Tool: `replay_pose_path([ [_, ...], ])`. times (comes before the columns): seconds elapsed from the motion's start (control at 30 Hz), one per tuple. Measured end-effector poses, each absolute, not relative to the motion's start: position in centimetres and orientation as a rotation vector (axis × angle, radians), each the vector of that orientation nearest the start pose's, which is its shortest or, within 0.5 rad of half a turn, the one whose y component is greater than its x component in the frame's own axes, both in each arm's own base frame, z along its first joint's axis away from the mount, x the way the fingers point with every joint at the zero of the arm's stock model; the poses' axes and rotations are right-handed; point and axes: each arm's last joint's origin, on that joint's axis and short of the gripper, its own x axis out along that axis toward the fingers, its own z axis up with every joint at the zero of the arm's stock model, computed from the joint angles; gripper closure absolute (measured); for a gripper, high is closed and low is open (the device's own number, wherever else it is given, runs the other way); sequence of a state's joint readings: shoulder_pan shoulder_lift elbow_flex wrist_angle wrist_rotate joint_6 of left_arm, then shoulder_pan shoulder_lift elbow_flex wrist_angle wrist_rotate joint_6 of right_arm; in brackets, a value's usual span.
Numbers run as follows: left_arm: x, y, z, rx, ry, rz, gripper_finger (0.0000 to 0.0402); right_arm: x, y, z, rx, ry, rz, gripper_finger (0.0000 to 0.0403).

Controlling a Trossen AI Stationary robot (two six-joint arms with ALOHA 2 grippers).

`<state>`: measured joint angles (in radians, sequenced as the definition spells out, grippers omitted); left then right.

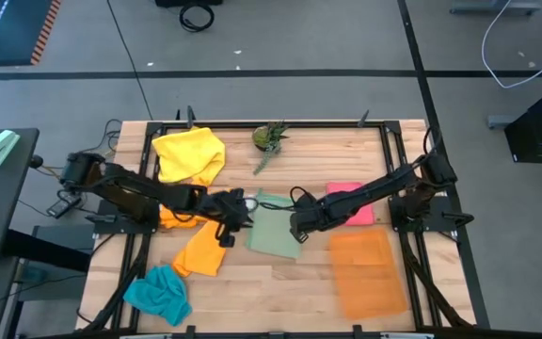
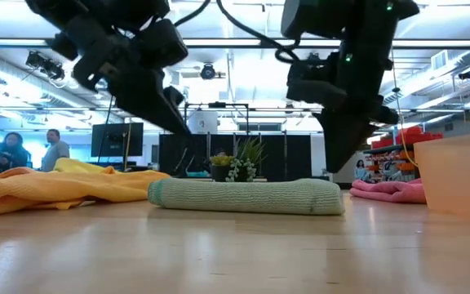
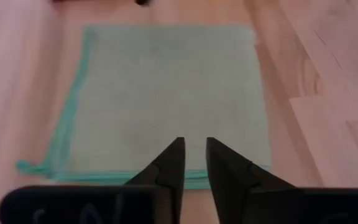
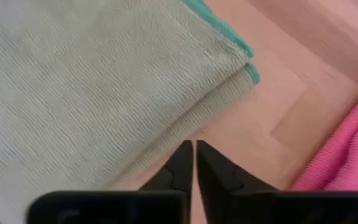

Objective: Fold microfiber towels
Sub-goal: Stack the green microfiber towel on top of the pink microfiber towel

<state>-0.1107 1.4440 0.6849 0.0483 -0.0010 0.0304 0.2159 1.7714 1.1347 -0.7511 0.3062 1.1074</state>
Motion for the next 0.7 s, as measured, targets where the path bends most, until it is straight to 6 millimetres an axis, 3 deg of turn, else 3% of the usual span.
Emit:
replay_pose_path([
  [0.2, 26.5, -2.3, 18.9, 0.091, 0.734, -0.106, 0.0284, 31.9, 6.6, 17.2, 0.671, 1.021, -0.842, 0.0279],
  [0.37, 25.2, -1.8, 18.3, 0.081, 0.693, -0.087, 0.0264, 32.1, 6.7, 17.2, 0.743, 0.980, -0.866, 0.0201],
  [0.53, 23.3, -1.0, 17.9, 0.013, 0.552, -0.040, 0.0270, 32.1, 6.4, 17.2, 0.786, 0.978, -0.889, 0.0140],
  [0.7, 22.5, -0.9, 18.4, -0.006, 0.457, -0.038, 0.0286, 32.0, 5.7, 16.3, 0.836, 0.960, -0.901, 0.0115],
])
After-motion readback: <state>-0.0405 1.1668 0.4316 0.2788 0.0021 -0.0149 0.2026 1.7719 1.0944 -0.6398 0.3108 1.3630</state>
